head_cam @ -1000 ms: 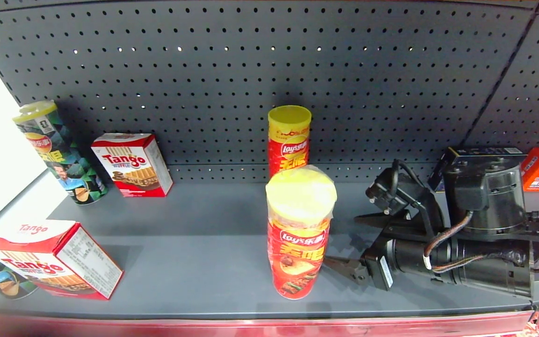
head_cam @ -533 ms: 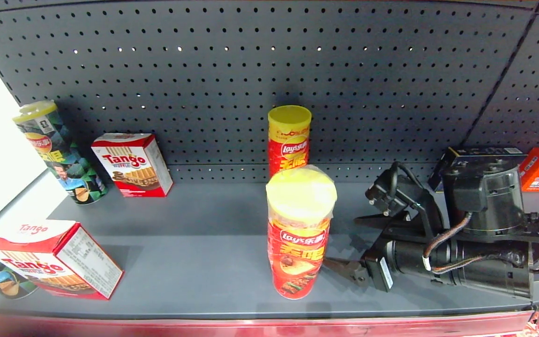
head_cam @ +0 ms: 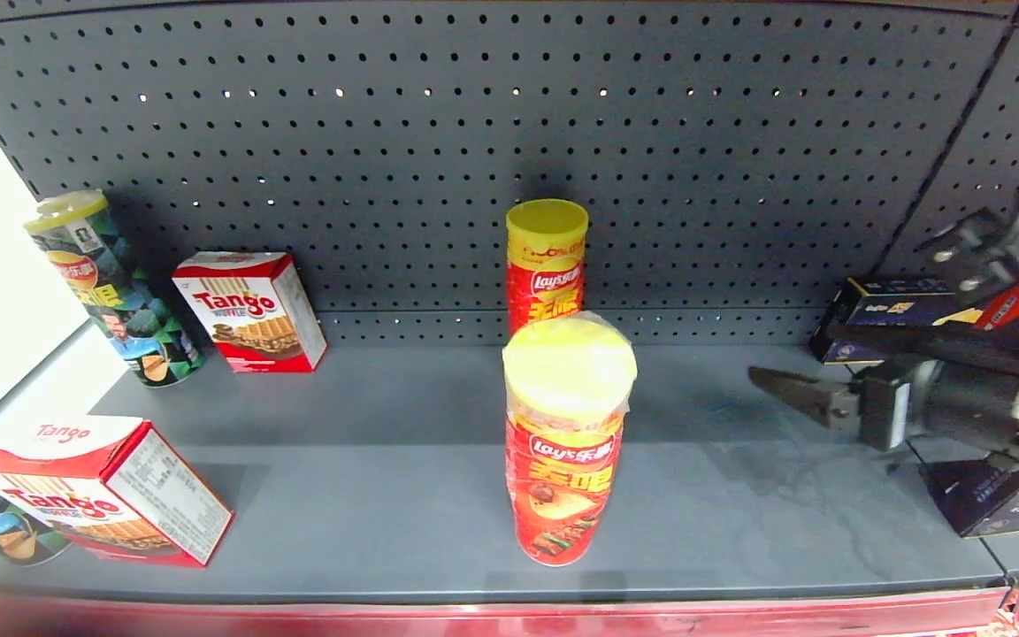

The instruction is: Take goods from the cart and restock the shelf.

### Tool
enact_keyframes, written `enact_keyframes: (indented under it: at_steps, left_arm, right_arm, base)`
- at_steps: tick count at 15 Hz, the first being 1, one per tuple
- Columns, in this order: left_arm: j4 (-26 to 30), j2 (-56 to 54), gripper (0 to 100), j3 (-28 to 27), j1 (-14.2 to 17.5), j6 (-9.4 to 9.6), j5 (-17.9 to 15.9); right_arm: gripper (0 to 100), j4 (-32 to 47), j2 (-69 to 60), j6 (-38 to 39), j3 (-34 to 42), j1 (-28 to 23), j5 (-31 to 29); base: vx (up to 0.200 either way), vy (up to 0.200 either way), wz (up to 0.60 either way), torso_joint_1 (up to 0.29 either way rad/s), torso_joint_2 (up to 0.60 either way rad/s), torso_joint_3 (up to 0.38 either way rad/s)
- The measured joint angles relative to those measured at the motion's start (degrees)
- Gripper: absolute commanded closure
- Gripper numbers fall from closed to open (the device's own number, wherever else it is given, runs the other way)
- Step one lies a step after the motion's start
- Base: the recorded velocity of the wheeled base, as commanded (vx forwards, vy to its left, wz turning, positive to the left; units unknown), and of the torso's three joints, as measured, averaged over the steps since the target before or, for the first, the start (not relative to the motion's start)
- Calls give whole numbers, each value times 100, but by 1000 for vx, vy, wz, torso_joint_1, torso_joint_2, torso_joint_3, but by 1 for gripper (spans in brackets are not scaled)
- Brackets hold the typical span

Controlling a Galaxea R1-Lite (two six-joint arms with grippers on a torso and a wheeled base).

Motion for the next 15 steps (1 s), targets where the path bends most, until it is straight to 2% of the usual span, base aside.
enact_keyframes:
  at_steps: [2,4,6,8,12,13,15]
  left_arm:
    - [0,0,0,0,-2,1,0]
    - [0,0,0,0,-2,11,0]
    - [-2,0,0,0,-2,15,-2]
    - [-2,0,0,0,-2,15,0]
    - [-5,0,0,0,0,28,4]
    - [-7,0,0,0,-2,33,1]
    - [-7,0,0,0,-2,33,1]
  right_arm:
    - [0,11,-813,28,363,-666,1]
    - [0,55,-1919,44,1072,-1318,6]
    - [0,143,-3027,46,1835,-1687,6]
    - [0,564,-4187,51,2448,-1944,4]
    - [0,2167,-5894,84,2925,-2211,-122]
    - [0,2315,-6268,134,3076,-2266,-267]
    - [0,2004,-6841,262,3682,-2337,-753]
  base:
    - [0,0,0,0,0,0]
    - [0,0,0,0,0,0]
    - [0,0,0,0,0,0]
    - [0,0,0,0,0,0]
    - [0,0,0,0,0,0]
    - [0,0,0,0,0,0]
    - [0,0,0,0,0,0]
